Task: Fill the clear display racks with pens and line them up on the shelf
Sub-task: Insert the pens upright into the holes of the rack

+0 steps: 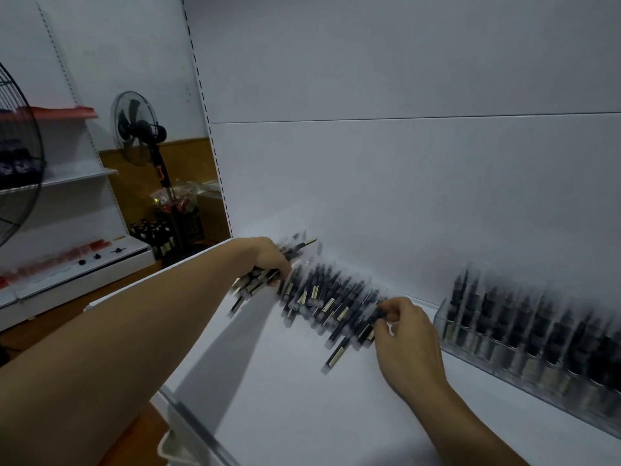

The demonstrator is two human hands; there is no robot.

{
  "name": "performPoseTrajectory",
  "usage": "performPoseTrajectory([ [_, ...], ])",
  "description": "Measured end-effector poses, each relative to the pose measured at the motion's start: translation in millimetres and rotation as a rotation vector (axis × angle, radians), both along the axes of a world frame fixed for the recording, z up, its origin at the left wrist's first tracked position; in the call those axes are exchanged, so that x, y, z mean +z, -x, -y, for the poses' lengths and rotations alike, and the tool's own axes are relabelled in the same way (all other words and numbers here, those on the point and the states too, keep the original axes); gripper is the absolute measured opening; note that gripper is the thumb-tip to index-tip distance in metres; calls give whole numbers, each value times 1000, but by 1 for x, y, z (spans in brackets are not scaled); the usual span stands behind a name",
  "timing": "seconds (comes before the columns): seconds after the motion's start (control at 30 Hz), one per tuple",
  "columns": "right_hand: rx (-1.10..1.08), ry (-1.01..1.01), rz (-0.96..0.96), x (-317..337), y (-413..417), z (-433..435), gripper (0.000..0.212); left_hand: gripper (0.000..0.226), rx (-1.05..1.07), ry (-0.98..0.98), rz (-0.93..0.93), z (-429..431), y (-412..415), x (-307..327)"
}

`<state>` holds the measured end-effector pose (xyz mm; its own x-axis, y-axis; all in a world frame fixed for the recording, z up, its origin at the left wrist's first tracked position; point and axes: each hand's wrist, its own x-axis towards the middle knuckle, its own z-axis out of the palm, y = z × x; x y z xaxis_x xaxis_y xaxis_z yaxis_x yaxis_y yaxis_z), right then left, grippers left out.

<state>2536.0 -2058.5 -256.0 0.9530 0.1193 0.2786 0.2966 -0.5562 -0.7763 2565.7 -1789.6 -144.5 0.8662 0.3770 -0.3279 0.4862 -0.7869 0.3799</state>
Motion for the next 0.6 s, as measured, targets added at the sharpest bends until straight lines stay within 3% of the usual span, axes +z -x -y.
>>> performPoseTrajectory([
  [0.23, 45, -43, 116, 7, 12, 1, 25, 21, -316, 562, 291, 21, 26, 11],
  [0.3, 49, -65, 225, 26, 18, 5, 28, 16, -410, 640, 409, 43, 35, 13],
  [0.47, 17, -343, 359, 98, 29, 49, 20, 14, -544, 792, 621, 125, 54, 5],
  [0.6, 8, -249, 515, 120, 54, 112, 22, 14, -703, 990, 651, 203, 61, -9],
])
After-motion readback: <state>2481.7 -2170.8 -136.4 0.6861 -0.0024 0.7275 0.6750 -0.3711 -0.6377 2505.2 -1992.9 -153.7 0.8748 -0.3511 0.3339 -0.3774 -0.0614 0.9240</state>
